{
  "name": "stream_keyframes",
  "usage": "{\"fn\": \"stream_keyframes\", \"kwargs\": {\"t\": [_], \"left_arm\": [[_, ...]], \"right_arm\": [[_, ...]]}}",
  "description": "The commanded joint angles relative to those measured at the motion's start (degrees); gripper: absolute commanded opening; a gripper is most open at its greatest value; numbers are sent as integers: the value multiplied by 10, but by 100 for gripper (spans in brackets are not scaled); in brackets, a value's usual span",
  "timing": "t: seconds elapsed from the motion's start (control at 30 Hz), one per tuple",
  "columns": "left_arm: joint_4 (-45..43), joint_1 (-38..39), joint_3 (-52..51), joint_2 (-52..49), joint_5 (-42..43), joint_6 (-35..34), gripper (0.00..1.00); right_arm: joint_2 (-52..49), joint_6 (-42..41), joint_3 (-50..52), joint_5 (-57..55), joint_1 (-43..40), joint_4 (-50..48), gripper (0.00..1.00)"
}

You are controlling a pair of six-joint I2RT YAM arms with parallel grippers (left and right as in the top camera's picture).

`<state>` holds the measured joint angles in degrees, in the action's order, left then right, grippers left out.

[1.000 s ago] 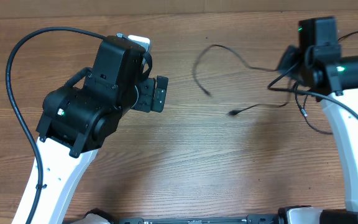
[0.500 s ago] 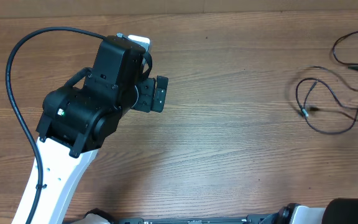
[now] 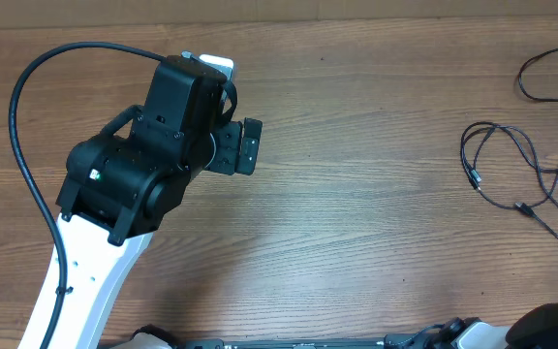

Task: Untangle cables
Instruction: 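Raise the empty right gripper and swing it toward the upper center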

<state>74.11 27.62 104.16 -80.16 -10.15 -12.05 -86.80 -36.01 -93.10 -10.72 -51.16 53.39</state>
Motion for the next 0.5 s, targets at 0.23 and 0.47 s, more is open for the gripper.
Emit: {"fn": "stream_keyframes", "kwargs": {"t": [0.23,0.47], "left_arm": [[-2,-3,3,-4,-7,-4,100],[-2,-3,3,-4,-7,-4,100]], "right_arm": [[-40,62,-10,141,21,15,84],[-50,225,-10,333,89,19,100]]}}
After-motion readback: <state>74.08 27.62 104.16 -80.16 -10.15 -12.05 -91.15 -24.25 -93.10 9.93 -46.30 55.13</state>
